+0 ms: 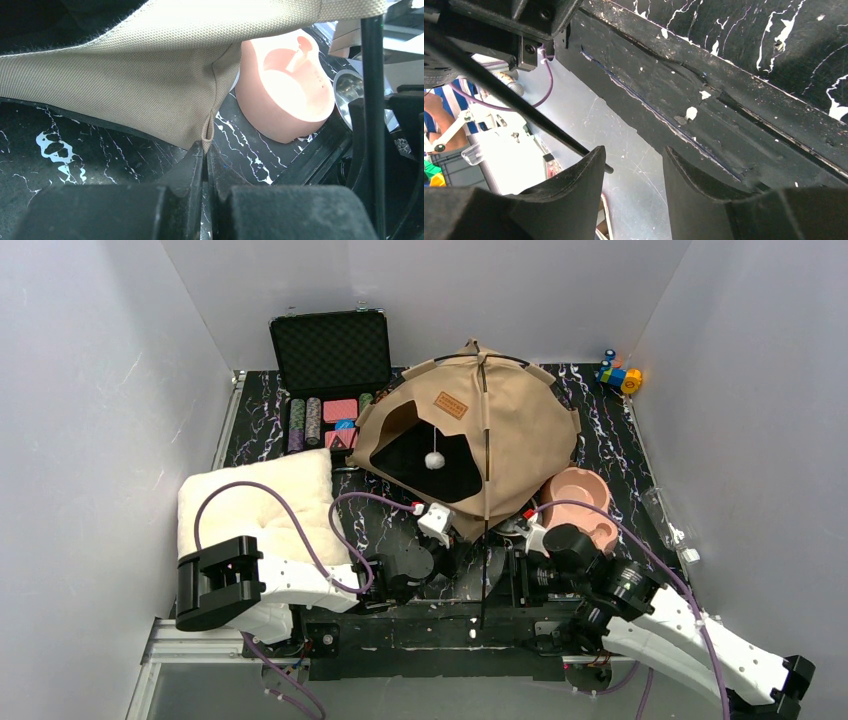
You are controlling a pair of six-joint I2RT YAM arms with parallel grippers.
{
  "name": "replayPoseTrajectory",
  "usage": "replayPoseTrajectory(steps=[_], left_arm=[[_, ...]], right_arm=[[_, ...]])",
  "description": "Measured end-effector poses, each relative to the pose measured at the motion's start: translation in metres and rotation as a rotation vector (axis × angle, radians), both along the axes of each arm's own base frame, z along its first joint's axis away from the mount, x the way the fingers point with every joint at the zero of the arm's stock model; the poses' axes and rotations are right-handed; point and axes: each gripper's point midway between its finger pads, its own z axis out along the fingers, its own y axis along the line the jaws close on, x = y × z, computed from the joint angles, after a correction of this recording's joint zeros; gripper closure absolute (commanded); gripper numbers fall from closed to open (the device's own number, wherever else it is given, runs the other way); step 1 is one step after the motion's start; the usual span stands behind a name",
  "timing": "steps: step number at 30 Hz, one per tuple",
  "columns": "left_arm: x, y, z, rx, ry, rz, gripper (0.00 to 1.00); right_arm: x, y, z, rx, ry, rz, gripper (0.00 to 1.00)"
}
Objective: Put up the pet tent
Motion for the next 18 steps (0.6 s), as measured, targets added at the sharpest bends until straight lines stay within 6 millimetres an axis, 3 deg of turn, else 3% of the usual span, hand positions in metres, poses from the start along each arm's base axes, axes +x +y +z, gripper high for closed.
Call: replayPoseTrajectory(steps=[9, 18], left_arm=[[0.001, 0.002, 0.003, -0.013, 0.003, 0.015, 1.00], [0.002, 0.004, 0.001, -0.008, 0.005, 0.021, 1.00]], right_arm=[[0.004, -0.001, 0.028, 0.069, -0.069, -0.023, 0.42], [0.009, 0.010, 0.036, 0.117, -0.071, -0.026, 0.48]])
